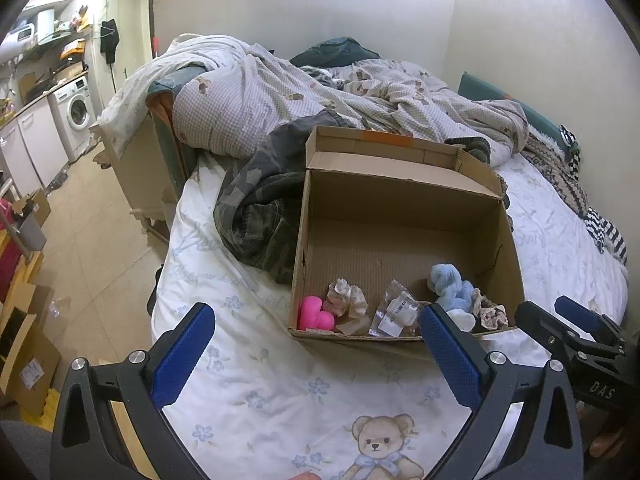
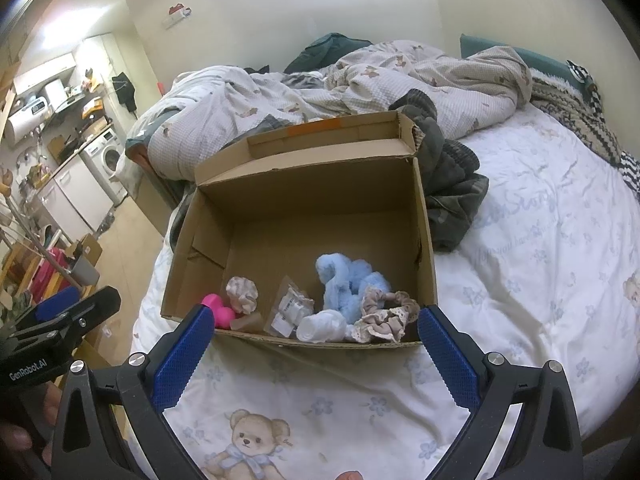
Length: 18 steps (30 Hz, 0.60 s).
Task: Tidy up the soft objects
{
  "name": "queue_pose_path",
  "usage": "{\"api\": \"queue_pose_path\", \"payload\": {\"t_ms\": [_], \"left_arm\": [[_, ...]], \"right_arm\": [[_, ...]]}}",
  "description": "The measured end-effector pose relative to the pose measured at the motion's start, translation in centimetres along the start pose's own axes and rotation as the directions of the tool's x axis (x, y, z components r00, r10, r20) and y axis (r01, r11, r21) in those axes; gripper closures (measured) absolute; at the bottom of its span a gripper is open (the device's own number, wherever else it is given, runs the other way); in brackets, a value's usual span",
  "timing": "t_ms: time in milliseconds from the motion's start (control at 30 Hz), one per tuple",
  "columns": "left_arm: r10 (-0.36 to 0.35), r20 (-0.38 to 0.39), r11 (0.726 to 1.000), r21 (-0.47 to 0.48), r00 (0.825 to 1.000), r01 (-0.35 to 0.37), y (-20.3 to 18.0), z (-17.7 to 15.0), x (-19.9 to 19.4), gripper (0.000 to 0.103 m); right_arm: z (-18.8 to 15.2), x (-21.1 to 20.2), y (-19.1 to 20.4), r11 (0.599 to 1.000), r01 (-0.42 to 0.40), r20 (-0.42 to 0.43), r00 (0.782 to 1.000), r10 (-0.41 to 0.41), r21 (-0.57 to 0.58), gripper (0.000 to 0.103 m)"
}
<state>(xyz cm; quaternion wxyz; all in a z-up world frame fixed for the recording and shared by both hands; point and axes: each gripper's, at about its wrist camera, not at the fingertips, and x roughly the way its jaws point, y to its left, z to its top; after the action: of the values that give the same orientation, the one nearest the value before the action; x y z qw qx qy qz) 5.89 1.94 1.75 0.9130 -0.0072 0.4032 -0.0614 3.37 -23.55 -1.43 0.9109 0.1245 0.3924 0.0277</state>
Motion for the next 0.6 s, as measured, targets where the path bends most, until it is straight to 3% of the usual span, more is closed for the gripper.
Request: {"api": "queue_pose_path", "payload": {"t_ms": [600], "left_arm": [[0.020,-0.010,1.000,0.002,1.000,-0.020,-0.18,-0.48,0.40,0.001]], "right_arm": [[0.04,0.02,-0.02,1.000,-0.002,-0.002,1.000,0.002,-0.001,0.000]]}}
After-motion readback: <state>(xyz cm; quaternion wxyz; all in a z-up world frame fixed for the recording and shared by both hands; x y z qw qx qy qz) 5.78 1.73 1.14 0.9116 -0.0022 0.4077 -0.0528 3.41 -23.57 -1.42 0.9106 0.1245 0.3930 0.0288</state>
